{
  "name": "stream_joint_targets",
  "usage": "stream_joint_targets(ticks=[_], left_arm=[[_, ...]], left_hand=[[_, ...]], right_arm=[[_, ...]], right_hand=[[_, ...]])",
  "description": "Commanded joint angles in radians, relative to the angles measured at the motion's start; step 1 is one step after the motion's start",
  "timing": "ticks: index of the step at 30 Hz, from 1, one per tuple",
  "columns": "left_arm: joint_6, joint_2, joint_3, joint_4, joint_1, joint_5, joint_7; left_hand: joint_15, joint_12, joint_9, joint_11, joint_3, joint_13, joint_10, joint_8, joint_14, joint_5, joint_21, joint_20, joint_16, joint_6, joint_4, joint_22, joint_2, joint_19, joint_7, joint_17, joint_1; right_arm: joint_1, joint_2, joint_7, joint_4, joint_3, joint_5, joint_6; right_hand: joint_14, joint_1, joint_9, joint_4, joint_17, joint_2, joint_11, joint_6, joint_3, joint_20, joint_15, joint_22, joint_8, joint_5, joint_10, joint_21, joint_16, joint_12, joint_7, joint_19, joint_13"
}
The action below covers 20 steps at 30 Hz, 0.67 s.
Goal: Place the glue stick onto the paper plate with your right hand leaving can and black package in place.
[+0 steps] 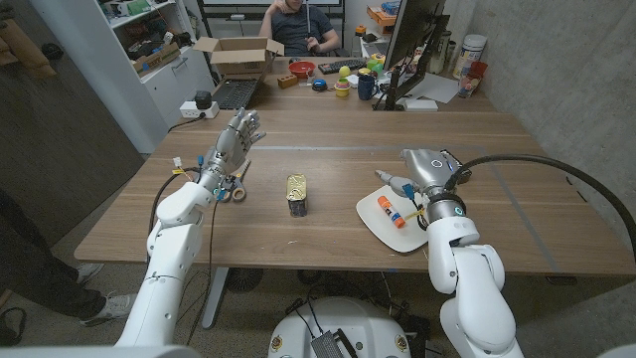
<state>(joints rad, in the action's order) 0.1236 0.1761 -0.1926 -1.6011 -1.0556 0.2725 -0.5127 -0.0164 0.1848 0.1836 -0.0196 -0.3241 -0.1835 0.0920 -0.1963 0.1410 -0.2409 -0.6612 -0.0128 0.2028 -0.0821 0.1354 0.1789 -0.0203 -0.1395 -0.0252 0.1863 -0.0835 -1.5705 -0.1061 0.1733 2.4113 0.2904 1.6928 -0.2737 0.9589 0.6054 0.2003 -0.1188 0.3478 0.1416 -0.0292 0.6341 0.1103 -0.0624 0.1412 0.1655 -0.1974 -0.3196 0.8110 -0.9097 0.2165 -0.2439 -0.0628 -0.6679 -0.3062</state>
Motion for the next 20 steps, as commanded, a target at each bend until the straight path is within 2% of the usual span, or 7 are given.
stream_joint_targets(ticks=[1,20], left_arm=[[0.002,0.003,0.000,-0.010,-0.009,0.004,0.003],[-0.001,0.003,0.005,-0.032,-0.028,0.005,0.015]], left_hand=[[-0.003,0.004,0.004,0.004,0.003,-0.002,-0.001,-0.004,-0.003,-0.008,0.002,-0.001,-0.002,-0.001,-0.003,0.003,-0.003,0.001,0.001,0.001,-0.005],[-0.002,0.004,0.004,0.002,0.007,-0.002,-0.001,-0.004,-0.002,-0.008,0.007,-0.001,-0.003,-0.001,-0.004,0.003,-0.003,0.002,0.003,0.000,-0.009]], right_arm=[[0.007,-0.001,-0.055,0.010,-0.007,-0.028,0.022],[0.007,-0.002,-0.127,0.009,-0.013,-0.045,0.042]], right_hand=[[-0.017,-0.006,-0.002,-0.003,0.000,-0.003,-0.008,0.002,-0.011,-0.068,0.046,0.005,-0.001,-0.008,0.001,0.013,-0.004,-0.002,-0.007,0.018,-0.002],[-0.068,-0.014,-0.002,-0.006,-0.012,-0.005,-0.021,-0.006,-0.028,-0.061,0.027,0.005,0.002,-0.016,-0.021,0.047,-0.013,0.009,-0.012,0.039,0.002]])
